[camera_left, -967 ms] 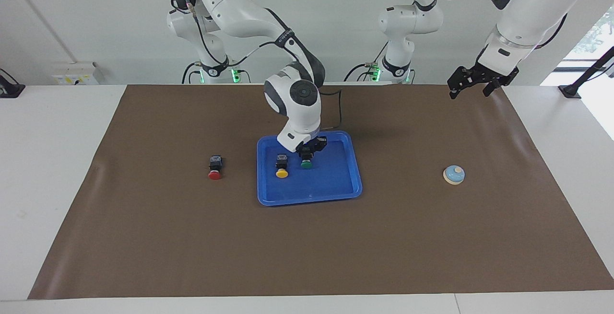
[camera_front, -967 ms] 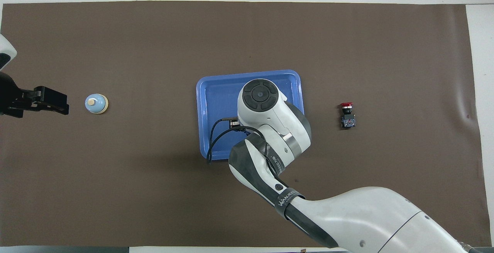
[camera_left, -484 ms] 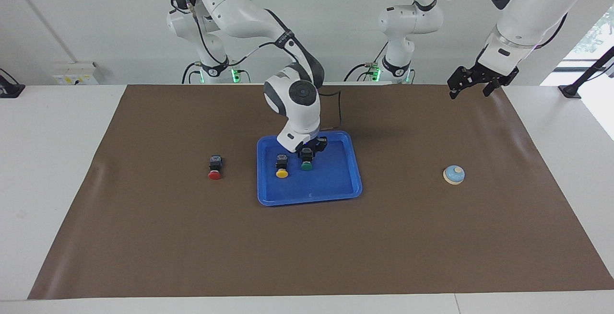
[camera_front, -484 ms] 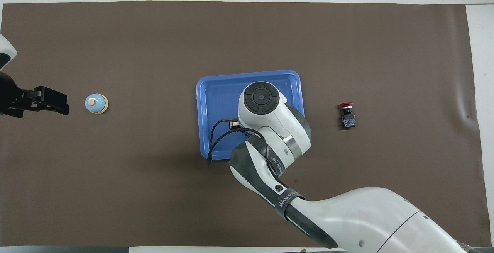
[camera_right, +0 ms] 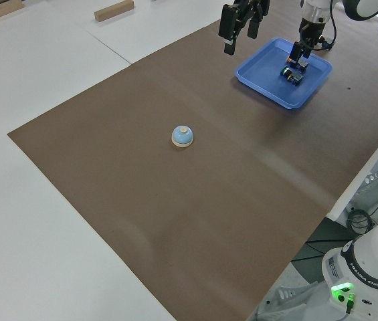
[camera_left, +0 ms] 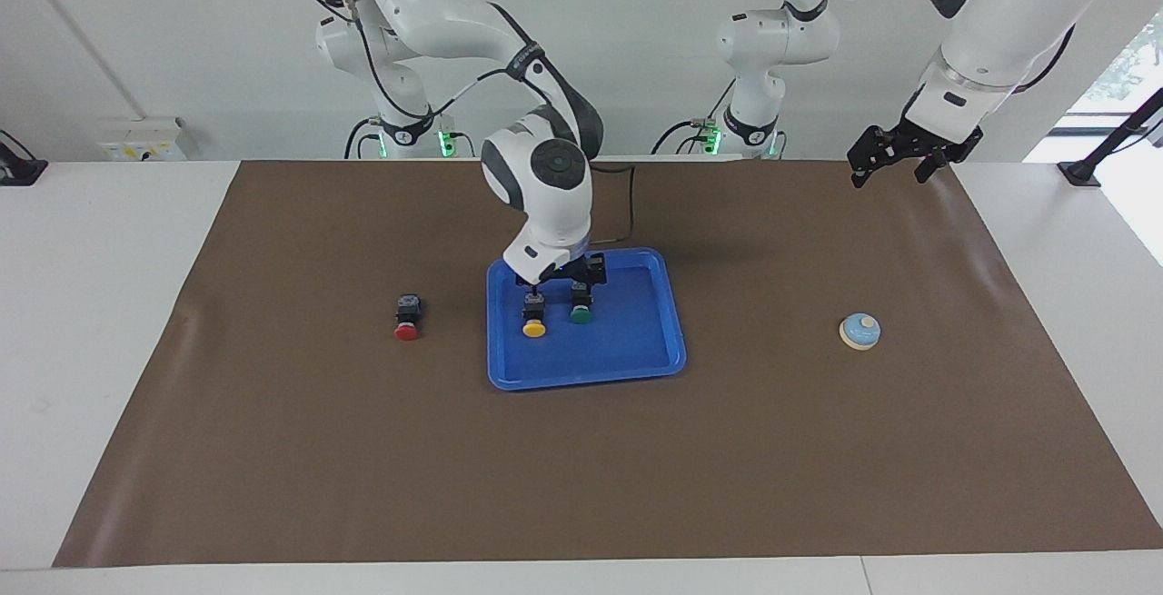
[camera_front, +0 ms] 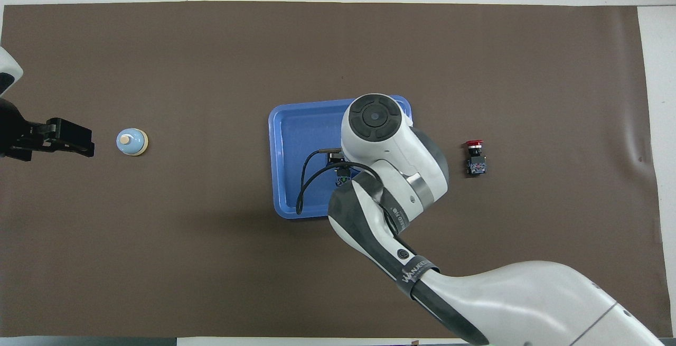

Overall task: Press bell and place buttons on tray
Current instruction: 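Carry the green button into the tray beside the yellow one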

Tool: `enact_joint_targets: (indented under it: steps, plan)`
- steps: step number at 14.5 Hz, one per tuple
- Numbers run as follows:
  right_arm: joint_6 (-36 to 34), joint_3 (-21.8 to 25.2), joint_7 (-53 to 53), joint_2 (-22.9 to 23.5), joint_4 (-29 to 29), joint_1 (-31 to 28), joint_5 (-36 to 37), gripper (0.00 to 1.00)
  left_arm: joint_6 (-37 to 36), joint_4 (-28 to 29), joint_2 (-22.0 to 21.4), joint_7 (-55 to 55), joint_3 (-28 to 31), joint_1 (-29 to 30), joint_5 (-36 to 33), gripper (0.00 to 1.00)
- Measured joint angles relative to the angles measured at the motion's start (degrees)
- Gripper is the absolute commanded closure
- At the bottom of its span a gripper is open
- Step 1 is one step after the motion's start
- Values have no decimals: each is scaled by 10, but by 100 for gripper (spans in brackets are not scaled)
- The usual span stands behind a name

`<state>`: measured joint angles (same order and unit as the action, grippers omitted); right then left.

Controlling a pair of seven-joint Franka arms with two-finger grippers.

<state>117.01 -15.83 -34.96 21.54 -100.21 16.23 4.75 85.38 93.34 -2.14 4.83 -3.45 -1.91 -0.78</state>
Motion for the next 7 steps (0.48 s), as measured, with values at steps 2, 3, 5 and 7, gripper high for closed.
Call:
enact_joint_targets:
  steps: [2,3,5,7]
  plan:
    - [-36,1,73,-40,-5,-56,1,0,0,0,0,0,0,0,0,0]
    - [-48,1,118,-58,-9,-88,1,0,0,0,0,0,0,0,0,0]
    - [-68,2,187,-83,-20,-146,1,0,0,0,0,0,0,0,0,0]
    - [-73,2,209,-94,-35,-177,1,0,0,0,0,0,0,0,0,0]
